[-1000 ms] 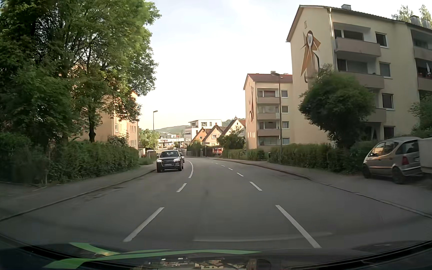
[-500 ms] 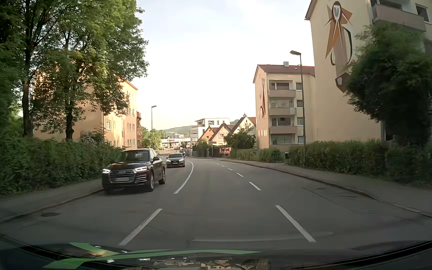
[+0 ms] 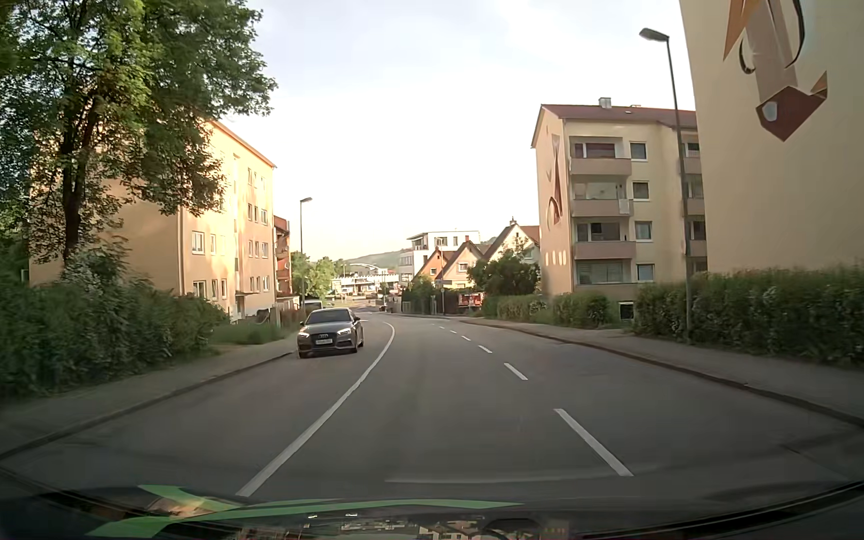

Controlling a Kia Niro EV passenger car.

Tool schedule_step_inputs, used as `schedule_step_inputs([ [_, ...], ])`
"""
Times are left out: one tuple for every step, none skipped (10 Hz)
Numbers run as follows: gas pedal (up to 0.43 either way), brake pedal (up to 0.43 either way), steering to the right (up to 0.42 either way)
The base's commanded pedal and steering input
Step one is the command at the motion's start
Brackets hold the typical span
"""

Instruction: Follow the waypoints while adhering to traffic rules and regulations

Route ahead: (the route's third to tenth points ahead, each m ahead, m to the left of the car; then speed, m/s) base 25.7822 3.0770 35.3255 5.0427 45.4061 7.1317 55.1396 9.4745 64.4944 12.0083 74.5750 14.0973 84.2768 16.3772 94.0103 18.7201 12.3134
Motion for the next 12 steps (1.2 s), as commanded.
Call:
schedule_step_inputs([
  [0.0,0.03,-0.032],
  [0.0,0.037,-0.031],
  [0.0,0.043,-0.031],
  [0.0,0.055,-0.029],
  [0.0,0.055,-0.026],
  [0.0,0.055,-0.024],
  [0.0,0.061,-0.024],
  [0.0,0.061,-0.023],
  [0.0,0.055,-0.023],
  [0.0,0.055,-0.023],
  [0.0,0.055,-0.023],
  [0.0,0.055,-0.023],
])
